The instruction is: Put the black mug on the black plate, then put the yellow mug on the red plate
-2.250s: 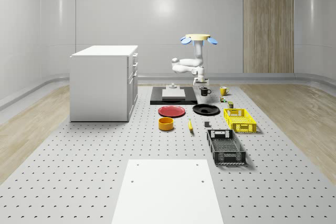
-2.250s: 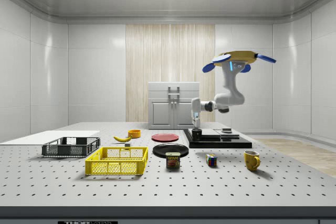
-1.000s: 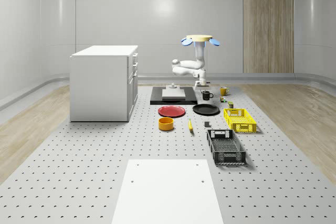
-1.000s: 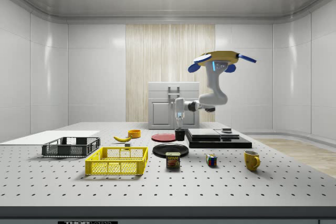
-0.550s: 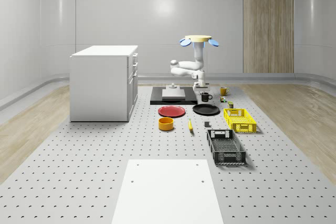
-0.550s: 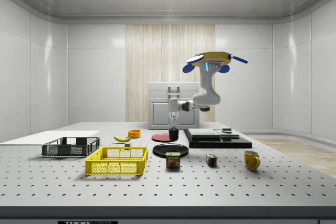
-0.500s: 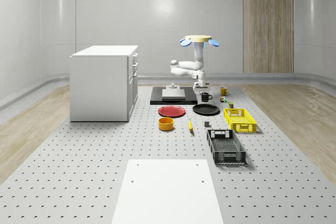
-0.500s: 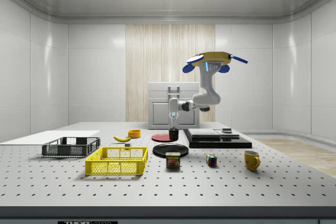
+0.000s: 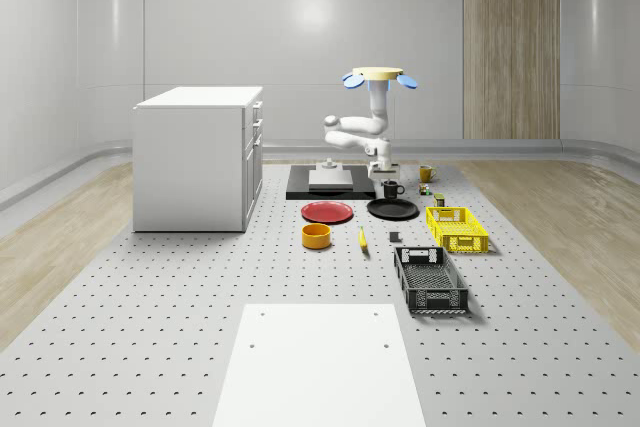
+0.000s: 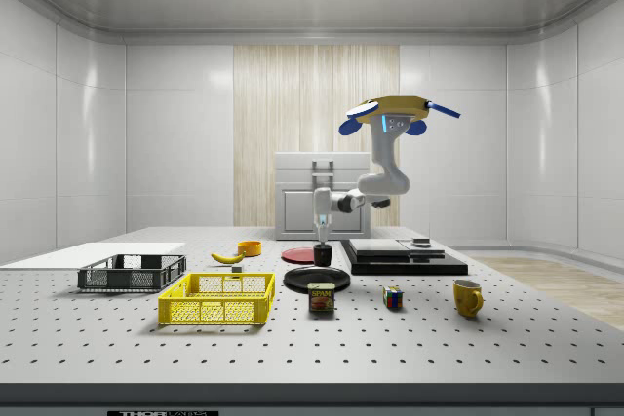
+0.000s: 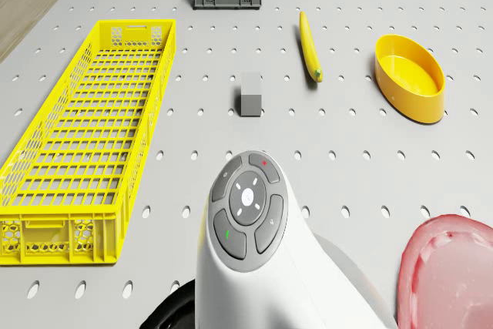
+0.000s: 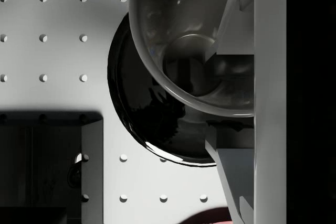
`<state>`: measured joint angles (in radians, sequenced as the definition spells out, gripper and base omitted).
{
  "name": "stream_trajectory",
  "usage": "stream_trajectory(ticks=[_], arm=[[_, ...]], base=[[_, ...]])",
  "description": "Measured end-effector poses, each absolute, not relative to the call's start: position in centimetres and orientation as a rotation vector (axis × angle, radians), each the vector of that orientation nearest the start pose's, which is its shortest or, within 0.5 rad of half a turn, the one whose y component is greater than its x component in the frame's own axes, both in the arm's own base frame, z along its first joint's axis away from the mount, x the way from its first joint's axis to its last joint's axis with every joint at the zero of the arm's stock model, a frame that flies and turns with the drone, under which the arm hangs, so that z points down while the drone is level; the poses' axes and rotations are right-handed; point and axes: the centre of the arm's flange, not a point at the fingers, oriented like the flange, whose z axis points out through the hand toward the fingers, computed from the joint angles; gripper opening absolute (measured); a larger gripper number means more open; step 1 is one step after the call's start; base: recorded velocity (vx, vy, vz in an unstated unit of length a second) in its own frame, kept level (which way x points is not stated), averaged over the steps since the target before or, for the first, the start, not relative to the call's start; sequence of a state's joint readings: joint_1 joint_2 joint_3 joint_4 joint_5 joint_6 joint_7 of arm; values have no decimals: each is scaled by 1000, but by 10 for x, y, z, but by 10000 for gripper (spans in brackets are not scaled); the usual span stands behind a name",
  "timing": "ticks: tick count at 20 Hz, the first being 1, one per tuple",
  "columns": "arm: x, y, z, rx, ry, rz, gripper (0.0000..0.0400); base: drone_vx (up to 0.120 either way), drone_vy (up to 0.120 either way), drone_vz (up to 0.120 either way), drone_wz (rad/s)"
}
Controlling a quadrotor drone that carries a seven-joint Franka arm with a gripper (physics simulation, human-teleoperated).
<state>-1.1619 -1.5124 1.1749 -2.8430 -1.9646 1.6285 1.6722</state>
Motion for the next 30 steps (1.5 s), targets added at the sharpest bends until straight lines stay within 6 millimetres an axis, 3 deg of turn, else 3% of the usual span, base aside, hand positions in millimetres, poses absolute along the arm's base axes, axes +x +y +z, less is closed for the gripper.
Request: stream_trajectory(ticks=[12, 15, 18, 23, 30], arm=[[301, 2, 593, 1, -2, 786, 110], [301, 2, 599, 0, -2, 786, 251], [301, 2, 595, 0, -2, 786, 330], [301, 2, 579, 0, -2, 786, 380], [301, 2, 569, 0, -2, 786, 396]], base=[[0, 0, 0, 0], [0, 0, 0, 0], [0, 0, 0, 0], [0, 0, 88, 0], [-23, 17, 120, 0]])
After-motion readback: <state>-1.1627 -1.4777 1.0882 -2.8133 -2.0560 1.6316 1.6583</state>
